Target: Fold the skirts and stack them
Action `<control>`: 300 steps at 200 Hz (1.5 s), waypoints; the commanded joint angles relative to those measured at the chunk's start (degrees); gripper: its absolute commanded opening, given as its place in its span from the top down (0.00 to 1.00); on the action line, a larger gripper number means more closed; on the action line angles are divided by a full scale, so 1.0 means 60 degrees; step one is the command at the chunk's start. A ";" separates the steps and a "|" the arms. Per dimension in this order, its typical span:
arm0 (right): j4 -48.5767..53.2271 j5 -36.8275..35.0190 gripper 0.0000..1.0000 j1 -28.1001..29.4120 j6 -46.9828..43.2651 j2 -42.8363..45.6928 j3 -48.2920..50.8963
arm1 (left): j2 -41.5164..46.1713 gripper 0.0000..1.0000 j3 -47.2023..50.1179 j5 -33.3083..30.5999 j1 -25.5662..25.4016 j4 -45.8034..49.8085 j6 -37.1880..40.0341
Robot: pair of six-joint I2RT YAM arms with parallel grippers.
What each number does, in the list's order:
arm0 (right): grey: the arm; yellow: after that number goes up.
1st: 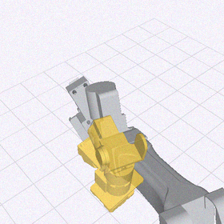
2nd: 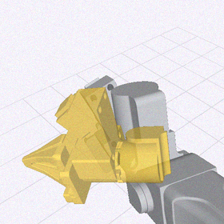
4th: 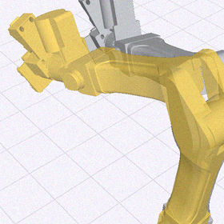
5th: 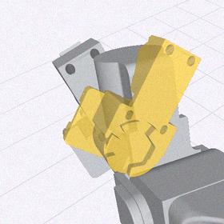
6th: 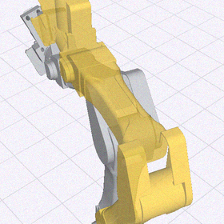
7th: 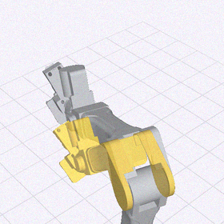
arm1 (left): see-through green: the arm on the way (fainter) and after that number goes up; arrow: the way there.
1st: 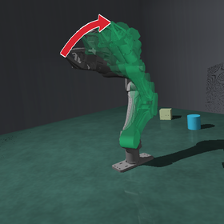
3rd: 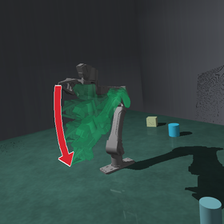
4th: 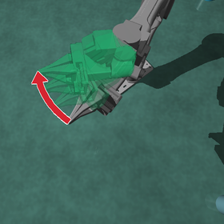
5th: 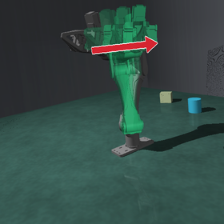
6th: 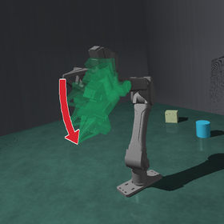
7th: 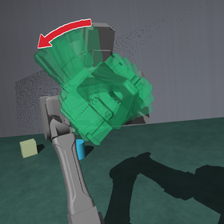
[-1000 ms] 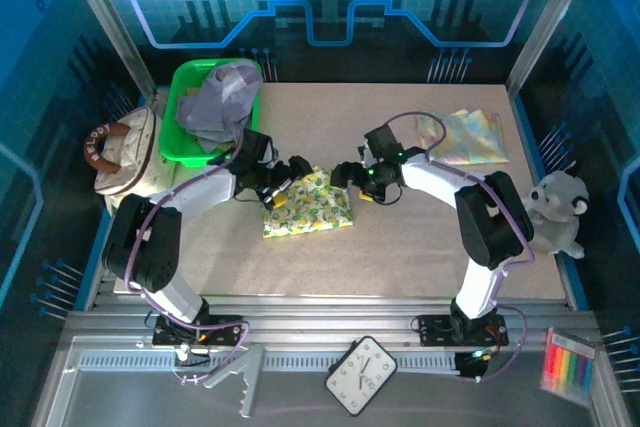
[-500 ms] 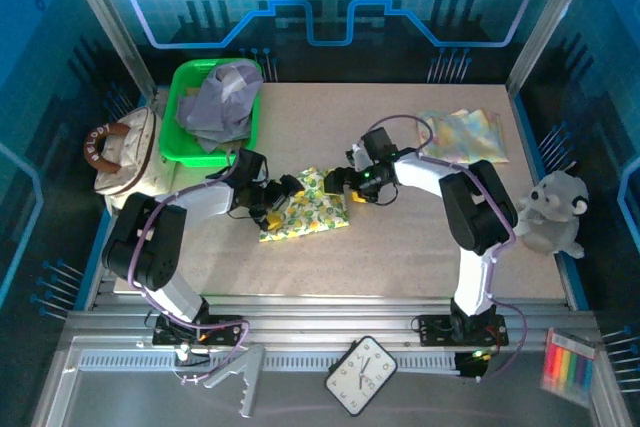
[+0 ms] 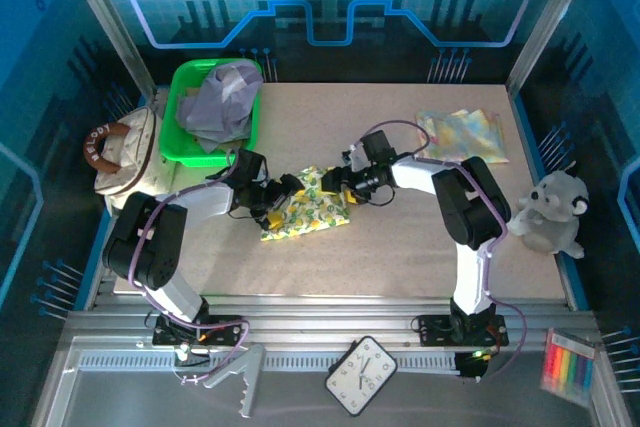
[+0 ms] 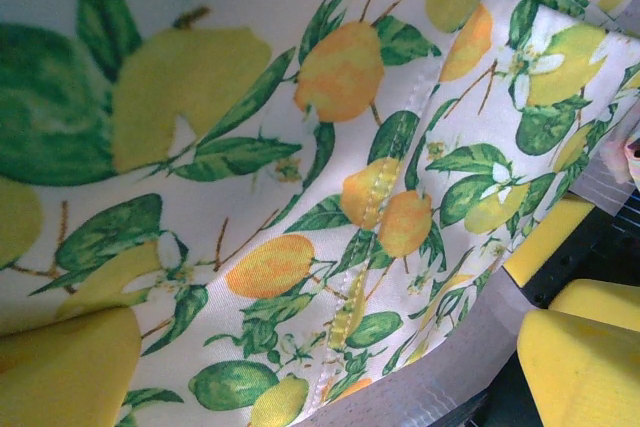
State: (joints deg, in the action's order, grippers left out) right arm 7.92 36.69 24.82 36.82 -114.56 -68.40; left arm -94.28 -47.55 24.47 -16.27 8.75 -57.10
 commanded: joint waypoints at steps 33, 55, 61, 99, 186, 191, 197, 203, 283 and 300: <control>-0.1169 0.0922 0.47 0.0121 0.0670 -0.0580 0.0384 | -0.0715 0.01 0.0541 -0.0351 0.0089 0.0358 0.0141; -0.1239 0.0829 0.67 0.0083 0.0725 -0.0578 0.0436 | -0.0701 0.01 0.0558 -0.0343 0.0119 0.0383 0.0147; -0.1249 0.0760 0.72 0.0069 0.0750 -0.0556 0.0463 | -0.0699 0.01 0.0575 -0.0343 0.0134 0.0387 0.0165; -0.1042 0.0187 0.96 -0.0159 0.0755 -0.0169 0.0666 | -0.0636 0.01 0.0706 -0.0339 0.0276 0.0368 0.0211; 0.4720 -0.4230 1.00 -0.0225 -0.2266 0.0550 -0.1968 | 0.0417 0.01 0.0952 0.1673 0.0586 -0.2633 -0.0935; 0.5033 -0.4528 1.00 -0.0236 -0.2488 0.0566 -0.2177 | 0.0532 0.01 0.0890 0.1692 0.0588 -0.2656 -0.0923; 0.5339 -0.4847 1.00 -0.0275 -0.2762 0.0564 -0.2438 | 0.0652 0.01 0.0723 0.1652 0.0602 -0.2506 -0.0808; 0.5664 -0.5126 1.00 -0.0309 -0.3039 0.0571 -0.2706 | 0.0752 0.01 0.0557 0.1542 0.0603 -0.2254 -0.0621; 0.8718 -0.9192 1.00 -0.1310 -0.6478 -0.0135 -0.5824 | 0.0449 0.01 -0.0676 0.0649 0.0705 -0.1386 -0.0155; 0.9007 -0.9939 1.00 -0.1516 -0.7156 -0.0536 -0.6495 | 0.0235 0.01 -0.0718 0.0744 0.0701 -0.1620 -0.0353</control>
State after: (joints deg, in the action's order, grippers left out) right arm 55.55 -12.84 17.41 2.83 -114.41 -102.00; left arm -90.52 -50.57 28.93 -12.53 -0.16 -58.26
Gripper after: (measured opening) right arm 0.069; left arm 0.990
